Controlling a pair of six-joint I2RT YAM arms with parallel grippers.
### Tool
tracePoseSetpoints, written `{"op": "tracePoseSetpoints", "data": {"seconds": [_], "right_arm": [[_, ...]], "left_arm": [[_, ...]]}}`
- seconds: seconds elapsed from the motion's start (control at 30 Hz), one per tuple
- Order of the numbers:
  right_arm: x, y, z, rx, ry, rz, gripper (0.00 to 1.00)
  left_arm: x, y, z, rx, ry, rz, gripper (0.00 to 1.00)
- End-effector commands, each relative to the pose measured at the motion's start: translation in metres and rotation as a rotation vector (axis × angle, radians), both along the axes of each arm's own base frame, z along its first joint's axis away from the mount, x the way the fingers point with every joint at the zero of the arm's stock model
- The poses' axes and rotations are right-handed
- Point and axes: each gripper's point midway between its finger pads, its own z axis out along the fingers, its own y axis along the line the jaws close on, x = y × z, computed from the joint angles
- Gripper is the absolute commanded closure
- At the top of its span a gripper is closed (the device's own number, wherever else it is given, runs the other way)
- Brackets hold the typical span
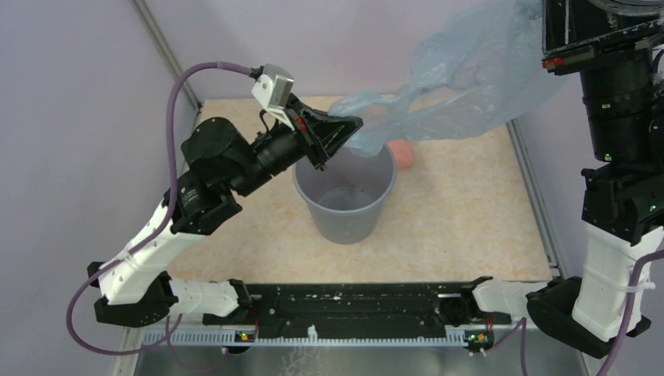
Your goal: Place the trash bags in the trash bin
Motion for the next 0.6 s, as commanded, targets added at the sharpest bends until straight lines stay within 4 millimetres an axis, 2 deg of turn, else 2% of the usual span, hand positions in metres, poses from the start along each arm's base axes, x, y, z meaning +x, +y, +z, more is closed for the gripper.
{"op": "tracePoseSetpoints", "data": {"seconds": [0.0,0.27,0.43,0.57], "right_arm": [[-0.009,0.012,0.012,0.029,-0.035,0.106,1.0],[-0.011,0.02,0.016,0.054,-0.028,0.178,1.0],[0.0,0.035,0.006,0.053,0.025,0.248,1.0],[0.003,0.052,0.005,0.054,0.046,0.347,1.0]], "left_arm": [[-0.022,0.02,0.026,-0.083,-0.01,-0.052,1.0],[-0.04,0.029,0.033,-0.11,0.004,-0.112,1.0],[-0.044,0.042,0.035,-0.142,0.024,-0.102,1.0],[-0.048,0.047,0.036,-0.156,0.036,-0.112,1.0]]}}
